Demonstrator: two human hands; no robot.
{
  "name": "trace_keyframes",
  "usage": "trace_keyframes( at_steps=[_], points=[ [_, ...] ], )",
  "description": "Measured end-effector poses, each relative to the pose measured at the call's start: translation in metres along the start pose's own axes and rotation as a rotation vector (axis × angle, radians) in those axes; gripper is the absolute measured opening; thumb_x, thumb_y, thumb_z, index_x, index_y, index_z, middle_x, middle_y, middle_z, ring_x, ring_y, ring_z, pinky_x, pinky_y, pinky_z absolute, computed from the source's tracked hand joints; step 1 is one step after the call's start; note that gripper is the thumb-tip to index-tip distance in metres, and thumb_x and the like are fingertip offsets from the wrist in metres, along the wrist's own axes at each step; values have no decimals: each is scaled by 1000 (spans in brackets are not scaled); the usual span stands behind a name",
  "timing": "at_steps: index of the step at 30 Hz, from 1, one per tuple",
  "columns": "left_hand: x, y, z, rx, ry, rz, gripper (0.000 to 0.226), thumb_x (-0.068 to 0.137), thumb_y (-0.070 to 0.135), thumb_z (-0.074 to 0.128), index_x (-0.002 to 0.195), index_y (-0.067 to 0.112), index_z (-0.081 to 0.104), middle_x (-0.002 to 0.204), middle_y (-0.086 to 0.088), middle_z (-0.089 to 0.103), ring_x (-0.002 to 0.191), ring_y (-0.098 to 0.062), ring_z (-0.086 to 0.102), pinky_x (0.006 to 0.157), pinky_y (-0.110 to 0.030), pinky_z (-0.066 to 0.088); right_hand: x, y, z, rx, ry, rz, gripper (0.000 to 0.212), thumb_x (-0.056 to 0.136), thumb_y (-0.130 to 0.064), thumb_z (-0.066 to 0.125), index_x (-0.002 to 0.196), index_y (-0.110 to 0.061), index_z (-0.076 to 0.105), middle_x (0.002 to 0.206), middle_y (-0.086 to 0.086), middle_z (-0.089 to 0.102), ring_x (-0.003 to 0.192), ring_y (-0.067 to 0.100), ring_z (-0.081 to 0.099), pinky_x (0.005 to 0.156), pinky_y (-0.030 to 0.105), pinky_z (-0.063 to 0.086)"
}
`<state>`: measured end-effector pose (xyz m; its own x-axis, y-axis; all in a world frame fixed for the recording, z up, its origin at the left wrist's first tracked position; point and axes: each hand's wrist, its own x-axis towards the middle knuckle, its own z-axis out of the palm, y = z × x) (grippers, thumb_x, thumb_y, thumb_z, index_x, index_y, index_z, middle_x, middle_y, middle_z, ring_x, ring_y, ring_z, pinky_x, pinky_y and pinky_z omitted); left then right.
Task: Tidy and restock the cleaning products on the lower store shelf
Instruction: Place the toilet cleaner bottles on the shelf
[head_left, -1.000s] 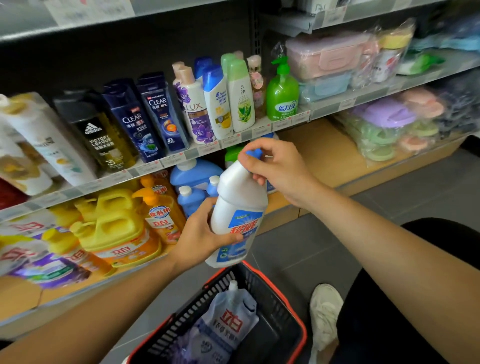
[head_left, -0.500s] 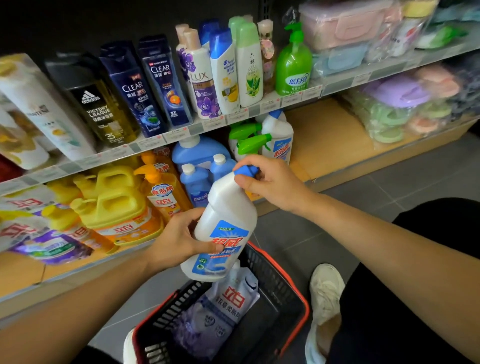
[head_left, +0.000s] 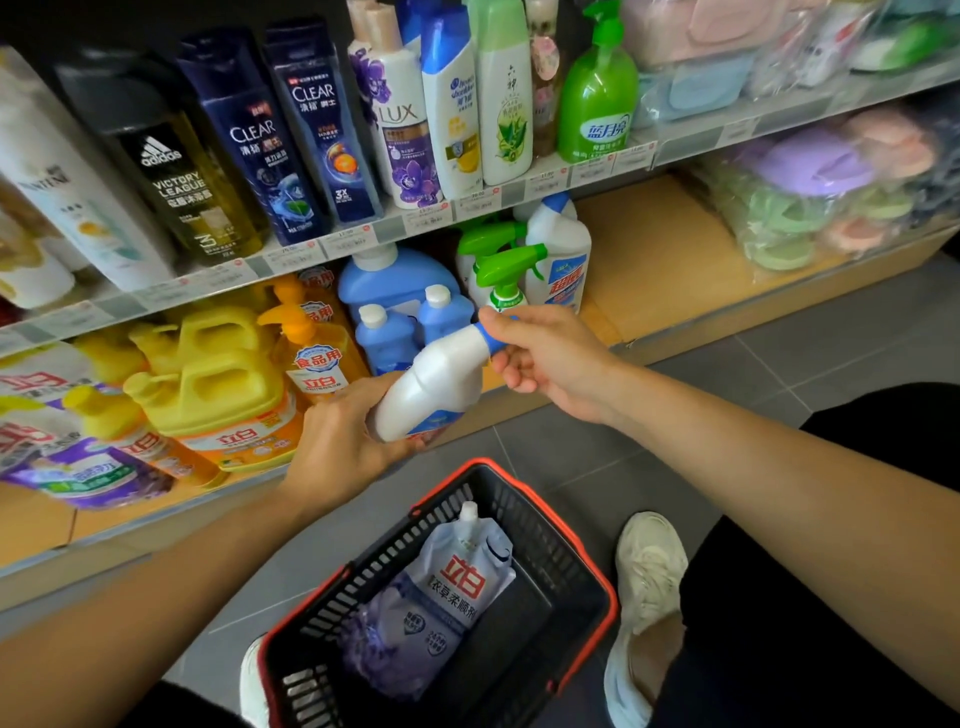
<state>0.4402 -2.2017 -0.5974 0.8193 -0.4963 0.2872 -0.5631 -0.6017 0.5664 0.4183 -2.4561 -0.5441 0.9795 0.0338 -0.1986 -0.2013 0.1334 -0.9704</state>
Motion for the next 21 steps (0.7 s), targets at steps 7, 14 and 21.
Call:
trace_keyframes(
  at_steps=[7,14,21],
  points=[
    [12,10,-6,-423,-205,-143,59,68,24,94,121,18,70,109,7,77,98,-12,75,79,-30,62,1,-9,-1,-178,-30,-331,9,101,-20,56,106,-24,63,64,-5,59,55,8,50,50,17,42],
    [18,15,-11,-777,-454,-251,47,73,3,88,115,20,74,113,-9,77,100,-31,76,75,-40,64,-5,-25,-12,-456,-71,-557,24,93,-4,65,115,-14,66,115,12,59,103,20,62,83,35,58],
    [16,15,-10,-882,-553,-317,47,76,1,84,120,11,71,119,-18,73,106,-40,72,81,-48,62,-11,-32,-17,-469,-52,-530,39,83,3,74,114,-20,69,113,0,68,104,15,68,89,34,58]
  ],
)
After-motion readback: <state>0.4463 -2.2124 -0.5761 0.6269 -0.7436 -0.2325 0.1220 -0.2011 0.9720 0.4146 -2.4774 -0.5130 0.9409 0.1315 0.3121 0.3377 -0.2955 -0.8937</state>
